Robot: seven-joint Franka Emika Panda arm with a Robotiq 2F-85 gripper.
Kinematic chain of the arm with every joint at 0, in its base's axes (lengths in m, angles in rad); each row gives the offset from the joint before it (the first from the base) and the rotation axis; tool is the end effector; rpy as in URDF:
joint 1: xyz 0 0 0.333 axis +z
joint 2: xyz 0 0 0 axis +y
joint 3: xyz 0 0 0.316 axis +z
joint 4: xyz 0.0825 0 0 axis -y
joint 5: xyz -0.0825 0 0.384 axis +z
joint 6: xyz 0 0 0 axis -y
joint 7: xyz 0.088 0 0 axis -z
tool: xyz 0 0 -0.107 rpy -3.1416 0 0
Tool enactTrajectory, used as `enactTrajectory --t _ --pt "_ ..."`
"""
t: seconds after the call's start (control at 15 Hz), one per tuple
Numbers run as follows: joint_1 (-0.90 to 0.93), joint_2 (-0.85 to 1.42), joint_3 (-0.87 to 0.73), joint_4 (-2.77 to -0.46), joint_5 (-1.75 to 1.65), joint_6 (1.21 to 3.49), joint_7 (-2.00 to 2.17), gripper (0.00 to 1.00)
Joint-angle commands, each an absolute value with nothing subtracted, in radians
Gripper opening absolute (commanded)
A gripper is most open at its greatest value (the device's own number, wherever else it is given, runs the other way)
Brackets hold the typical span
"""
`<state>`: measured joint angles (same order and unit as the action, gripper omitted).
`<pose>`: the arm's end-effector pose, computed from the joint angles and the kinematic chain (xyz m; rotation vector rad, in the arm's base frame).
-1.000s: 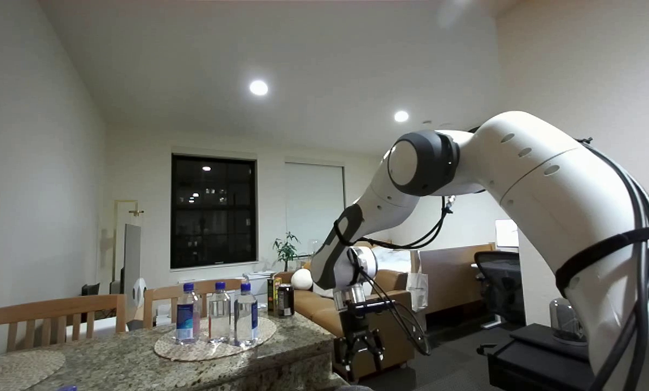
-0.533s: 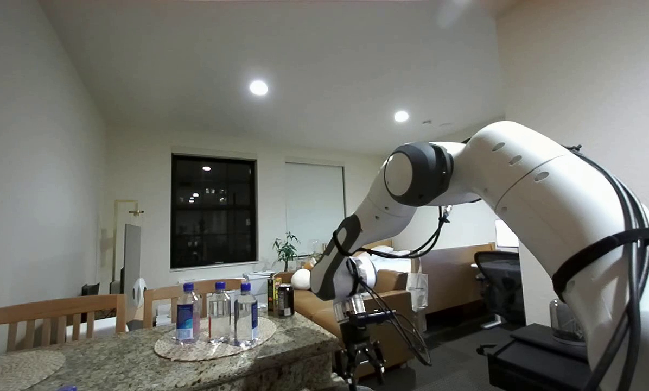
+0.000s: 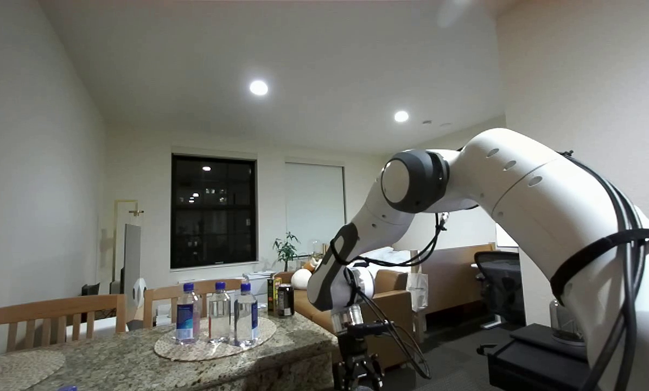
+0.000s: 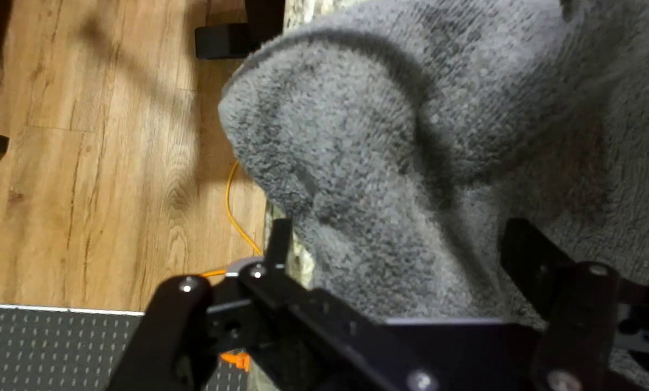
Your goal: Move the grey towel to the left.
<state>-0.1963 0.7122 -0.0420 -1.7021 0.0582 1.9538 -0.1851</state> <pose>0.6011 -0.1407 0.1516 -2.9502 0.1237 0.6692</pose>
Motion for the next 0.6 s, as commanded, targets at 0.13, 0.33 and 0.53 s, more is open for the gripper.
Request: enactTrajectory --t 0.13,0.33,0.53 --pt "-0.209 0.743 -0.034 -1.711 0.078 1.996 -0.206 0.53" --pt "-0.205 0.735 -0.03 -1.726 0.082 2.006 -0.2 0.35" --pt "-0.197 0.72 -0.025 -1.743 0.089 2.019 -0.187 0.18"
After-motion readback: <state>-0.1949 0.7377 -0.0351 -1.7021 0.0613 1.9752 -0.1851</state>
